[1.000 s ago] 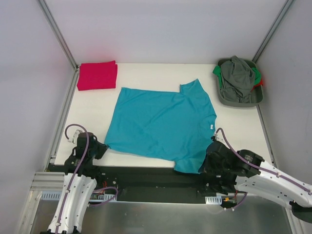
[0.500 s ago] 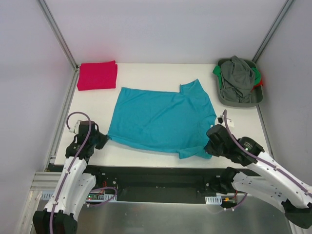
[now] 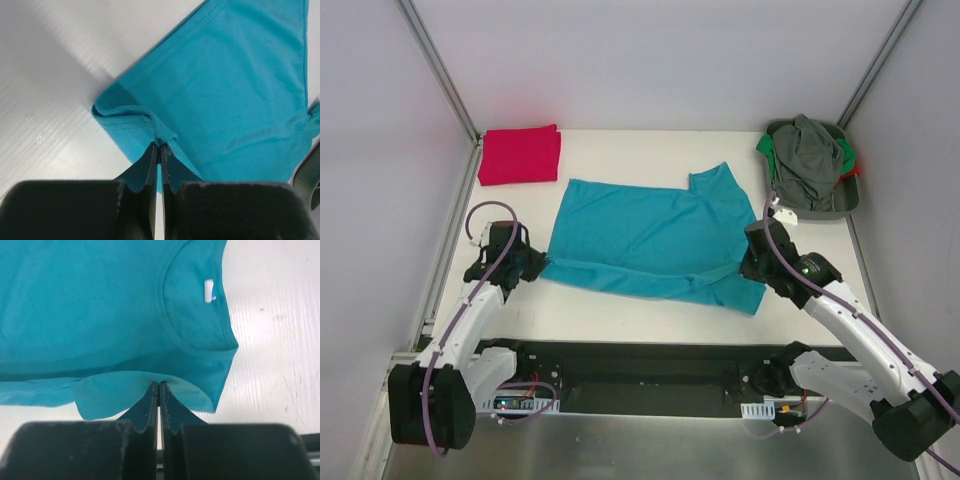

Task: Fold and stack the t-shirts
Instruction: Fold the flattened tshirt in 1/3 of the way

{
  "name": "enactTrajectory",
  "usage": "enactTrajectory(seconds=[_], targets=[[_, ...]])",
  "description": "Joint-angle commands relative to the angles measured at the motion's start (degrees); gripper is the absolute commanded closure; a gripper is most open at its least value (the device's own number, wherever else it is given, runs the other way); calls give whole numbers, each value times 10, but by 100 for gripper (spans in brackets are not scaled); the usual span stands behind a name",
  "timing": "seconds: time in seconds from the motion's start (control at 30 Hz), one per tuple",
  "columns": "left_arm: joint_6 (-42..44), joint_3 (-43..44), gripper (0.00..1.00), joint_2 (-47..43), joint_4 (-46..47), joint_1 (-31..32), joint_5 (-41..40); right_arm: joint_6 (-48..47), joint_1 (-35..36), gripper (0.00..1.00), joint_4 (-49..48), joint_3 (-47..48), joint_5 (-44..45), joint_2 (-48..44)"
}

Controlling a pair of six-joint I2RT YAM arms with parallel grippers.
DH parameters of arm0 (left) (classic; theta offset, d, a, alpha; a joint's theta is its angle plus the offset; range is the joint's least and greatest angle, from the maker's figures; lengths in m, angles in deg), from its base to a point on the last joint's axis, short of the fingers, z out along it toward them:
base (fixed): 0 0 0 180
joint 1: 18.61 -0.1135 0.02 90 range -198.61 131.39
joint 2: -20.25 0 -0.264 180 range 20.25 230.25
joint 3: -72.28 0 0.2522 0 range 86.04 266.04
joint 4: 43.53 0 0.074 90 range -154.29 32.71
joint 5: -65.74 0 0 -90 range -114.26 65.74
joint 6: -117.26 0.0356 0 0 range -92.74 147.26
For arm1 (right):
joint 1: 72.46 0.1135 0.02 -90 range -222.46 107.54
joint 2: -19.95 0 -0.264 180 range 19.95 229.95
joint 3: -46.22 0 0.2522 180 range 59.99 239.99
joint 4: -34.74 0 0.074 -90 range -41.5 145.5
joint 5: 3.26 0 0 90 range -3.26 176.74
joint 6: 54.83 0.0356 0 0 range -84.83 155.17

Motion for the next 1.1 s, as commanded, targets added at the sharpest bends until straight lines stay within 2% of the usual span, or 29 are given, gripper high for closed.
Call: enactTrajectory(seconds=[0.0,0.23,0.5,0.7,0.8,1.0,1.03,1.07], targets=[[14,44,100,64,54,-2,13,-57,-32,99,-81,31,-5,36],[40,98,100,156,67,-2,6,-107,-80,99,-142,51,-33,92],[50,147,100,263,76,-1,13,-128,-113,99,-169,73,-55,168],[54,172,100,318,77,-1,-9,-141,-135,99,-202,80,-80,227],[65,193,100,348,77,-3,8,-147,-144,99,-212,88,-91,264],[78,208,53,373,77,-3,28,-158,-167,96,-238,111,-106,333],[79,208,41,369,76,-3,26,-166,-171,94,-243,119,-109,347],[81,209,4,363,76,-3,25,-171,-175,91,-243,130,-111,360]])
